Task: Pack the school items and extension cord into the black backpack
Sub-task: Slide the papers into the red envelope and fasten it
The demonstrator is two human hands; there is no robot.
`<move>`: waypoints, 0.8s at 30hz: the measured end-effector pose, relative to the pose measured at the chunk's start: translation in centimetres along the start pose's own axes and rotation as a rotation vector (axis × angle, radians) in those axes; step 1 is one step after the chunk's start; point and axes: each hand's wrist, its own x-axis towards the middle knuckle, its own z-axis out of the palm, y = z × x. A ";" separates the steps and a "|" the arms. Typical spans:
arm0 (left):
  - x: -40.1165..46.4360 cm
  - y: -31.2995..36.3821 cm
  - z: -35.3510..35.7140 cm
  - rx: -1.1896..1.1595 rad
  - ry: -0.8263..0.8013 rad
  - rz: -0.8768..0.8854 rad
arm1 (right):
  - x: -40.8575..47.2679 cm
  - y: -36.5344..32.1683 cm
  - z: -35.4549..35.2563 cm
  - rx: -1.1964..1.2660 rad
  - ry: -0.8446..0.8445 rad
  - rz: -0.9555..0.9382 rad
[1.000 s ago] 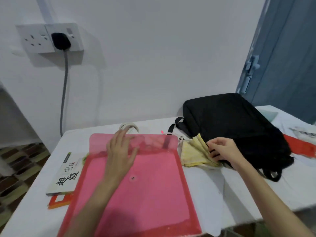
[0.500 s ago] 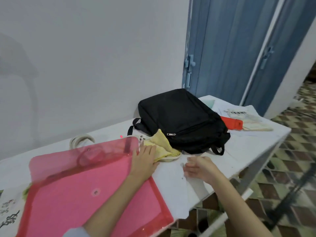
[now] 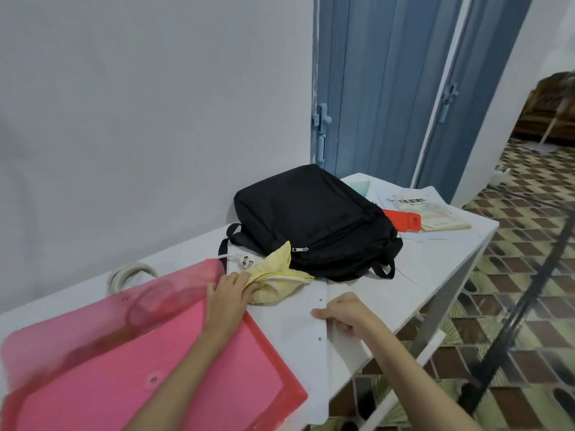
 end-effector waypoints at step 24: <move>0.5 3.8 0.8 -0.156 -0.152 0.174 | -6.2 7.6 -14.7 -0.214 -0.013 -0.006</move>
